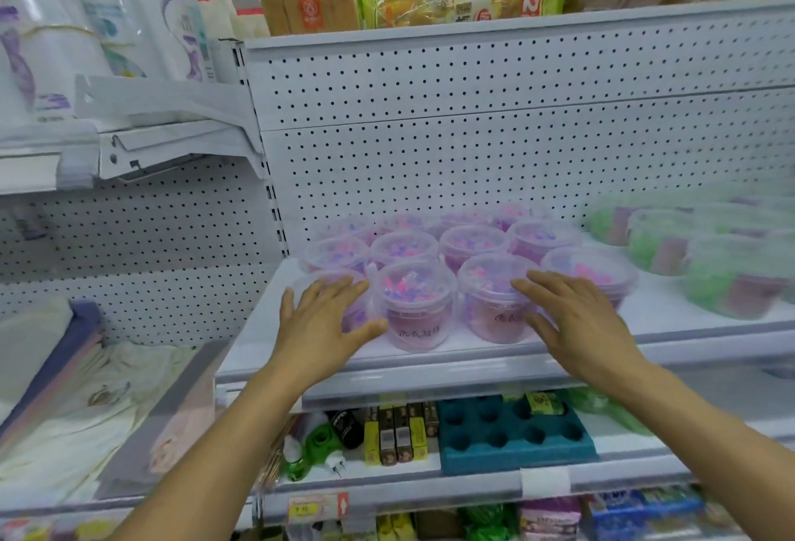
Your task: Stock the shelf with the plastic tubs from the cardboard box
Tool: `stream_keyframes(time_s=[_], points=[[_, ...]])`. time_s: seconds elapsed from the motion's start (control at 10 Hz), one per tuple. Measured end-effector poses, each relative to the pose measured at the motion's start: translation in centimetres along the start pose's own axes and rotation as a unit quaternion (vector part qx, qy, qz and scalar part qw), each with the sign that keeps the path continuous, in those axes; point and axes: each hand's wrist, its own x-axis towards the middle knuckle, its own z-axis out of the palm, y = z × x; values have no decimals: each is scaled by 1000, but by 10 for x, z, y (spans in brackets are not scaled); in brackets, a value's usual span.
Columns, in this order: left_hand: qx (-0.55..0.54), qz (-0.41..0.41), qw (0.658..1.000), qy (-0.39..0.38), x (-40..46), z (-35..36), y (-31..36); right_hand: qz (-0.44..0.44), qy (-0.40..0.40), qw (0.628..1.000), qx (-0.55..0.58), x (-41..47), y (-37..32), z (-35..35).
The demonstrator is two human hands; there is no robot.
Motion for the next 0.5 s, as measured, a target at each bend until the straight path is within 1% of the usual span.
stream_keyframes(time_s=[0.1,0.2,0.3,0.4,0.5], points=[[20,9,1000,5,-2,2,0,3,4,1000,-8,2,-9,1],[20,7,1000,0,-1,-2,2,19,-36,998,-37,2,-14,-4],[21,8,1000,-16,-5,-7,5,44,-106,991,-73,2,-23,-18],[-1,35,999,15,-20,-21,16,63,-121,988,-75,-5,-37,-34],[-61,89,988,106,-46,-44,36,44,-12,998,-39,-24,-56,-62]])
